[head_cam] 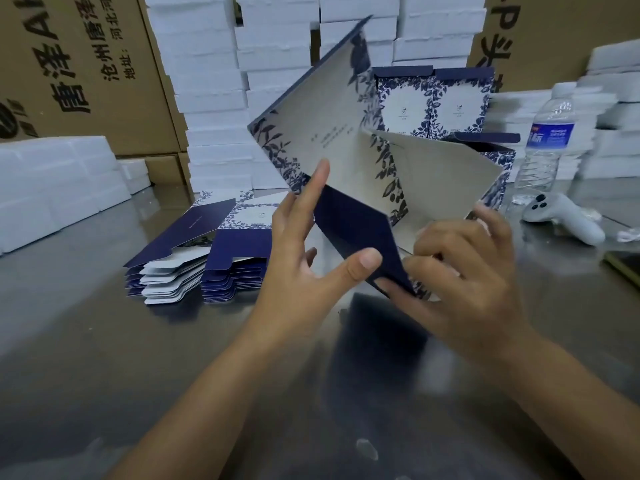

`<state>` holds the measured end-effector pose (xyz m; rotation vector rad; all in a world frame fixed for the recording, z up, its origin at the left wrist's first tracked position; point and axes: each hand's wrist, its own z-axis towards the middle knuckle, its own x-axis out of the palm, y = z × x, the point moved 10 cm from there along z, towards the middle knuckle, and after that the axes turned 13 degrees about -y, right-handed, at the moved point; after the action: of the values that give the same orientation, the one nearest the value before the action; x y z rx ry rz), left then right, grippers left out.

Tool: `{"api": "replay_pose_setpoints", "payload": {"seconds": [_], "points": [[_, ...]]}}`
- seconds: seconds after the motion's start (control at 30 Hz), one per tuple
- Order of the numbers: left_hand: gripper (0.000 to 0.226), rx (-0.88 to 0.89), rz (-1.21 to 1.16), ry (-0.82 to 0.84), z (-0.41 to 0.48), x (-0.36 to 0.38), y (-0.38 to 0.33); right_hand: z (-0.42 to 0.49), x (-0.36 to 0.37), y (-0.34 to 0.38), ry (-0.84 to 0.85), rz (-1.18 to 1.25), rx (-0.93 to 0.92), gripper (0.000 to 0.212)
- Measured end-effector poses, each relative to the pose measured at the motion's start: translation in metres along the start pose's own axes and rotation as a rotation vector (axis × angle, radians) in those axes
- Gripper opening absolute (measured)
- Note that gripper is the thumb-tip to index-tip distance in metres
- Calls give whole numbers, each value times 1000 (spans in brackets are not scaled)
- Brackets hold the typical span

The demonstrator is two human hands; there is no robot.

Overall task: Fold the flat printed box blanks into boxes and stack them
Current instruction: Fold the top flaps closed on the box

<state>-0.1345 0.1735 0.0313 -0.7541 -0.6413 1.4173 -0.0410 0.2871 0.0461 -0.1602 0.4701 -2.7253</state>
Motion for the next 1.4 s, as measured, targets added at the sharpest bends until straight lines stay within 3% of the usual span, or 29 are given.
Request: {"api": "replay_pose_setpoints", "payload": {"seconds": [0.07, 0.23, 0.37, 0.47, 0.6, 0.67, 0.8, 0.97, 1.03, 1.07, 1.2, 1.3, 1.4], "points": [[71, 35, -10, -6, -1, 1, -6, -2, 3, 10, -10, -2, -54, 29], [34, 155, -3, -64, -2, -6, -15, -6, 9, 10, 59, -10, -65, 28], [28, 323, 140, -157, -1, -13, -23, -10, 19, -7, 210, 203, 166, 25], [24, 313, 155, -211, 3, -23, -15, -10, 22, -14, 280, 362, 295, 27], [25, 372, 232, -202, 2, -22, -15, 6, 30, -26, 319, 330, 432, 30], [26, 391, 260, -189, 1, -21, -15, 18, 43, -19, 486, 226, 328, 32], [27, 439, 342, -168, -2, -16, -12, 2, 95, -19, 1045, 35, 210, 26], [35, 497, 364, -103, -4, -6, -18, -56, 141, -42, 1503, -201, 156, 32], [45, 473, 374, -78, -4, -4, -19, -76, 144, -48, 1655, -238, 133, 21], [48, 466, 385, -72, -4, -4, -19, -82, 145, -47, 1701, -252, 104, 16], [43, 477, 402, -98, -4, -6, -19, -85, 152, -46, 1710, -275, 79, 39], [39, 457, 402, -123, -1, -9, -15, -78, 156, -45, 1646, -300, 82, 37], [39, 451, 415, -129, 0, -9, -14, -80, 149, -42, 1704, -298, 96, 34]]}}
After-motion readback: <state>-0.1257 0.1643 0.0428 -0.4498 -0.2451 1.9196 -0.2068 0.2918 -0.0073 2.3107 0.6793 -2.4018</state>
